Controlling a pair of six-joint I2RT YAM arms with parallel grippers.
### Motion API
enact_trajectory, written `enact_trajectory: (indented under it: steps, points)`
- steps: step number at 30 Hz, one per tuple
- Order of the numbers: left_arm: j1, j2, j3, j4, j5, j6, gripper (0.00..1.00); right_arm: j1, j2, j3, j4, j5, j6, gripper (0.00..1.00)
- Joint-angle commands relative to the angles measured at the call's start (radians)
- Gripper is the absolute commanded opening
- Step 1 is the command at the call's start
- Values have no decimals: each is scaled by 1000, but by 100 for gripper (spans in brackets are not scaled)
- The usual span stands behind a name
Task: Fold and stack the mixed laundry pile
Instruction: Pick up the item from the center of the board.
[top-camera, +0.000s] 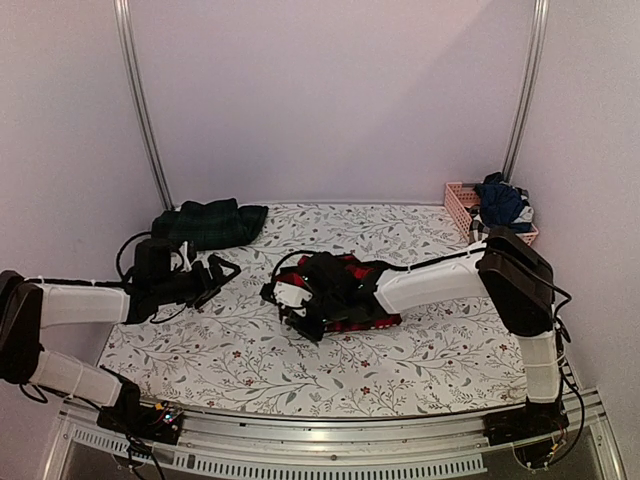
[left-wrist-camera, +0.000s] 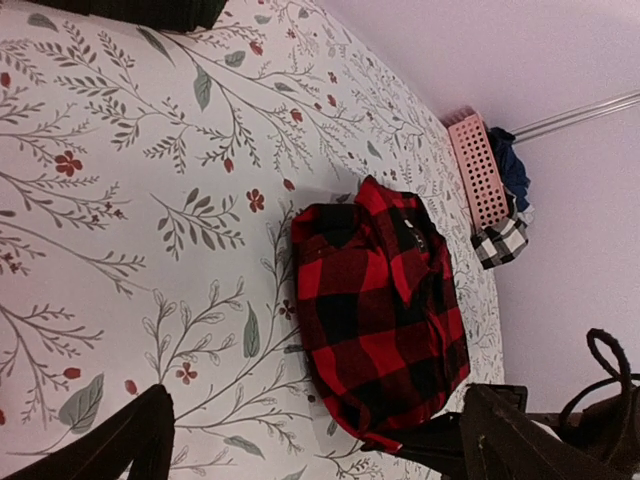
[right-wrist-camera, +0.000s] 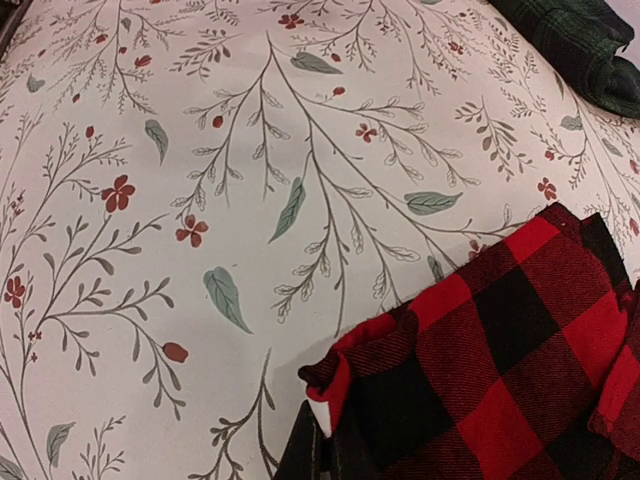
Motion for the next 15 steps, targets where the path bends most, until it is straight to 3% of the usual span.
enact_trajectory:
  steps: [1, 15]
  points:
    - [-22, 74, 22, 167, 69, -58, 100, -32, -42, 14, 71, -20, 43, 0]
    - [-135, 377, 135, 367, 98, -188, 100, -40, 21, 132, 108, 21, 72, 0]
